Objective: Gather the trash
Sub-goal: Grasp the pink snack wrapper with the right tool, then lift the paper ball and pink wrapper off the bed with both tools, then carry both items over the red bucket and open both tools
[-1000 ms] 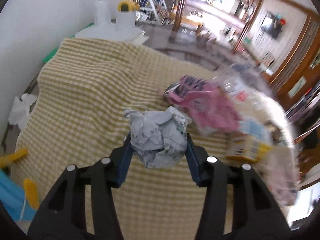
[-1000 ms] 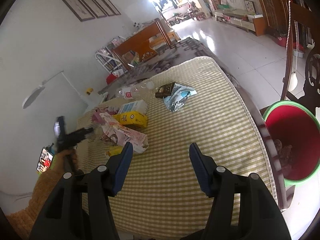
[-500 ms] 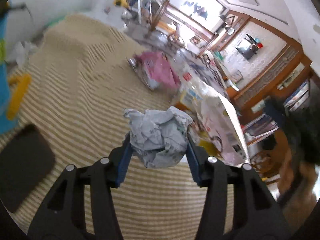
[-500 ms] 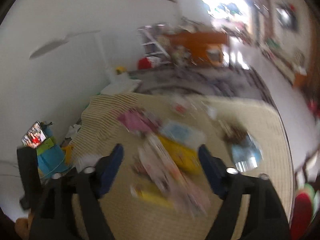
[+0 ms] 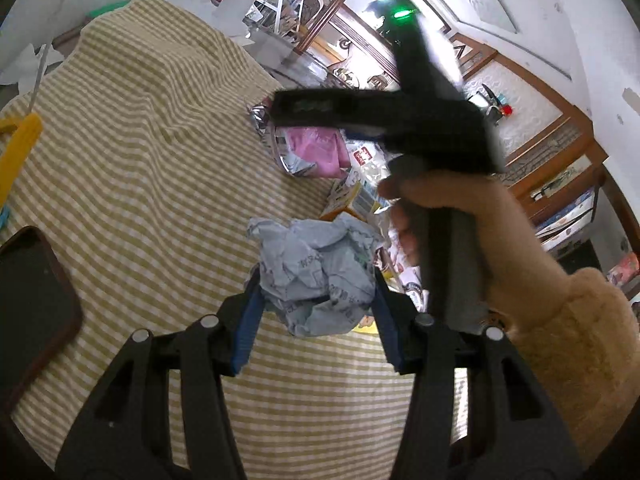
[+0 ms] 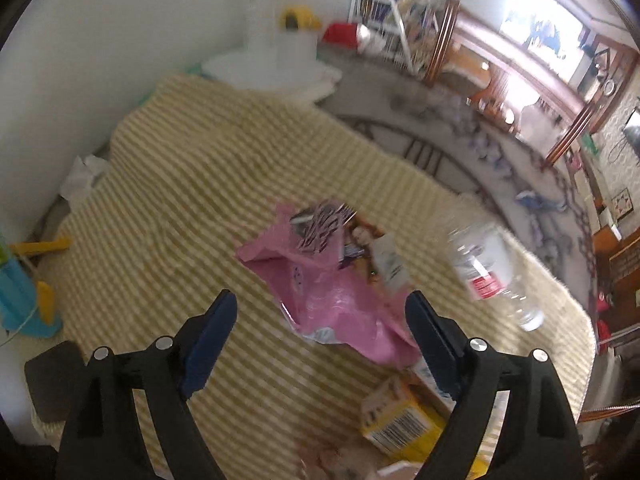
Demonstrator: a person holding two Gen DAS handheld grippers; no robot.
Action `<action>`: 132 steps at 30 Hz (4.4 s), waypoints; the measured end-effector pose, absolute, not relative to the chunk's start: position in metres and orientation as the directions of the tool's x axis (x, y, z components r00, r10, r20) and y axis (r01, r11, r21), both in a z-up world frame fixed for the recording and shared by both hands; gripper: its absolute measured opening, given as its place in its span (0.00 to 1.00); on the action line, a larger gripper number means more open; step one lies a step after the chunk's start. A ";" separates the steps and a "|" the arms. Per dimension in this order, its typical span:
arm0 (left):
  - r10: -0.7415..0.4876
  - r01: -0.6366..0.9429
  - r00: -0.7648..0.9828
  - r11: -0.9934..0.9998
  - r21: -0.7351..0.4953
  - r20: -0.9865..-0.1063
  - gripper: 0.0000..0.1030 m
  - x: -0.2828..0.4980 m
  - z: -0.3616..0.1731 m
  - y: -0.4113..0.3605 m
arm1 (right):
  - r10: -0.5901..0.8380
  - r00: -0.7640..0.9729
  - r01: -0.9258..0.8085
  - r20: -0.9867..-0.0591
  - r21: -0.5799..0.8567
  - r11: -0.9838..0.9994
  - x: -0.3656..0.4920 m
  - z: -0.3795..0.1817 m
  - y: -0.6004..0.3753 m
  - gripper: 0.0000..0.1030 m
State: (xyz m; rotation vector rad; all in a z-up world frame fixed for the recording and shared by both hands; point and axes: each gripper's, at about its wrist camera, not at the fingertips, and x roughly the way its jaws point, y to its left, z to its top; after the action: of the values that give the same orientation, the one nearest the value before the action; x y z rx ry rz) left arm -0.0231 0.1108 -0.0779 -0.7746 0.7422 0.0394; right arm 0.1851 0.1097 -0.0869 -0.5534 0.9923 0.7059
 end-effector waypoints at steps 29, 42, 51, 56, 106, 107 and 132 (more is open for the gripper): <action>-0.220 -0.302 0.751 0.724 -0.620 -0.622 0.48 -0.028 -0.078 0.113 | 0.590 0.430 -0.667 -0.683 0.201 0.718 0.135 0.031 -0.023 0.28; -0.194 -0.315 0.741 0.745 -0.588 -0.643 0.48 -0.027 -0.078 0.109 | 0.682 0.433 -0.619 -0.590 0.356 0.701 0.095 0.050 -0.105 0.28; -0.177 -0.325 0.730 0.760 -0.563 -0.660 0.48 -0.025 -0.079 0.109 | 0.674 0.464 -0.563 -0.575 0.396 0.726 0.073 0.039 -0.160 0.28; -0.164 -0.333 0.720 0.771 -0.543 -0.675 0.48 -0.023 -0.082 0.108 | 0.643 0.510 -0.510 -0.571 0.402 0.761 0.057 0.026 -0.198 0.28; -0.470 0.289 0.652 0.880 -0.378 -0.595 0.48 0.061 -0.021 -0.191 | 0.405 0.702 -0.114 -0.586 0.469 0.876 0.009 -0.045 -0.463 0.29; -0.463 0.299 0.649 0.885 -0.358 -0.604 0.48 0.064 -0.024 -0.201 | 0.398 0.706 -0.099 -0.585 0.475 0.875 0.010 -0.046 -0.470 0.29; -0.606 0.548 0.421 0.763 -0.344 -0.675 0.88 0.121 -0.053 -0.346 | 0.226 0.745 0.152 -0.627 0.490 0.858 0.022 -0.075 -0.562 0.63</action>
State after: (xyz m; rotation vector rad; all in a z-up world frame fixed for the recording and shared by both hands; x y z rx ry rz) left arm 0.1210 -0.3460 -0.0528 -0.0744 0.8762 -0.7235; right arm 0.0219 -0.5621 -0.0748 0.5506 0.7382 0.0426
